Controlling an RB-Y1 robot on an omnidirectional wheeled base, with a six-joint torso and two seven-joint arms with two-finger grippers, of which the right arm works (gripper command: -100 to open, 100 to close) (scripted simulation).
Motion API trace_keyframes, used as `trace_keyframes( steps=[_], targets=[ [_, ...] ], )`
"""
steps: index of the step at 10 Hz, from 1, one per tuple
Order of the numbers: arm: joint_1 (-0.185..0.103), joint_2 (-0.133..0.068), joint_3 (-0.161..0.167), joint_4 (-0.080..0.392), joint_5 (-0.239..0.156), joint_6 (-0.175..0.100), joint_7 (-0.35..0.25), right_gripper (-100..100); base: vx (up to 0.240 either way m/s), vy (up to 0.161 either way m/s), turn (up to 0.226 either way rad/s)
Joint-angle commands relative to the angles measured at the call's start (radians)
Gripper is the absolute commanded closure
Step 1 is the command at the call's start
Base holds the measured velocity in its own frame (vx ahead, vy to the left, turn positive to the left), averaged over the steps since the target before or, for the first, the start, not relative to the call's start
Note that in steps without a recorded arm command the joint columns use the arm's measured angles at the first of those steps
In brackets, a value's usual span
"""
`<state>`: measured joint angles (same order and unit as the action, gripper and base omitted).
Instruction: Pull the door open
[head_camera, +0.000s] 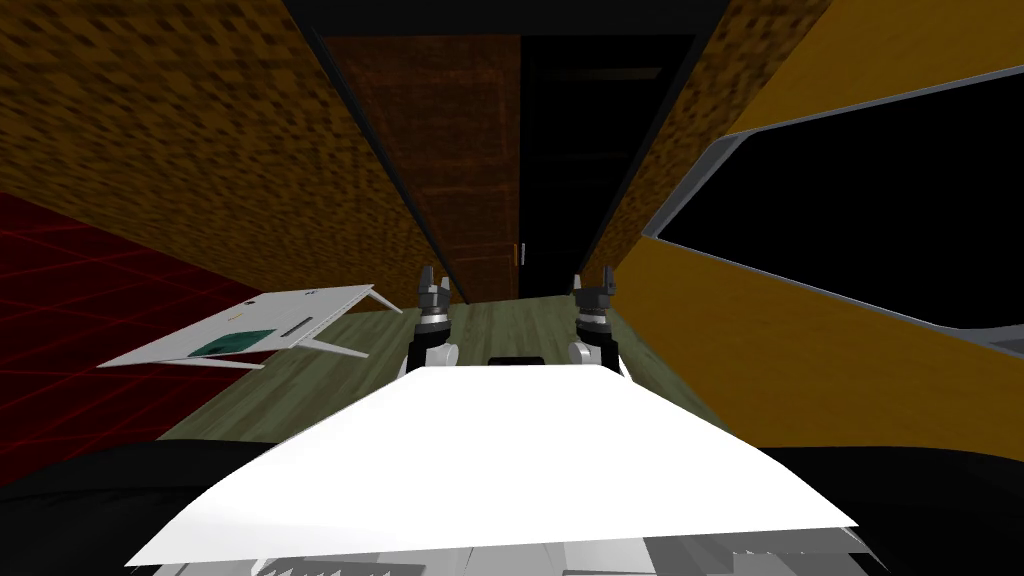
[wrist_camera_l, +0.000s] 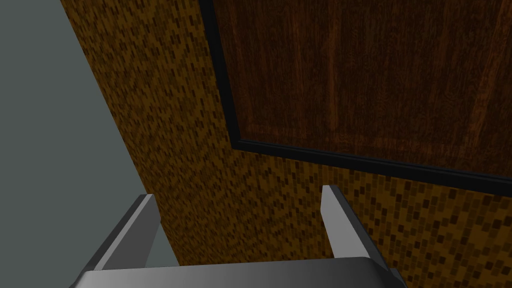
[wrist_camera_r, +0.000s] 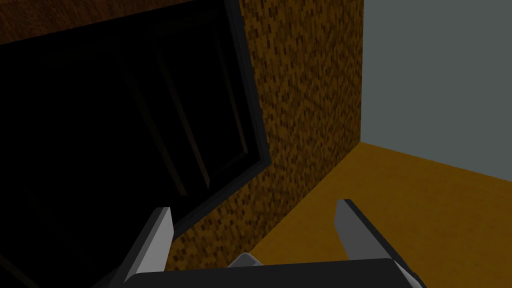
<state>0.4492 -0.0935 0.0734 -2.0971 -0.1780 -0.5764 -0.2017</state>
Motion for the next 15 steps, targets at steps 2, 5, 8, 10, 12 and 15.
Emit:
trace_keyframes(
  steps=[2, 5, 8, 10, 12, 15],
  targets=[
    [-0.011, -0.013, 0.01, 0.045, -0.02, -0.01, -0.048, -100, 0.093, 0.011, 0.031],
    [-0.022, -0.029, 0.022, 0.097, -0.042, -0.024, -0.102, -100, 0.081, 0.023, 0.033],
    [-0.033, -0.046, 0.036, 0.156, -0.068, -0.04, -0.165, -100, 0.098, 0.015, 0.035],
    [-0.041, -0.058, 0.046, 0.195, -0.086, -0.05, -0.206, -100, 0.108, 0.011, 0.038],
    [-0.05, -0.07, 0.056, 0.239, -0.105, -0.062, -0.252, -100, 0.095, 0.015, 0.045],
    [-0.063, -0.089, 0.071, 0.304, -0.133, -0.079, -0.321, -100, 0.094, 0.021, 0.038]
  ],
)
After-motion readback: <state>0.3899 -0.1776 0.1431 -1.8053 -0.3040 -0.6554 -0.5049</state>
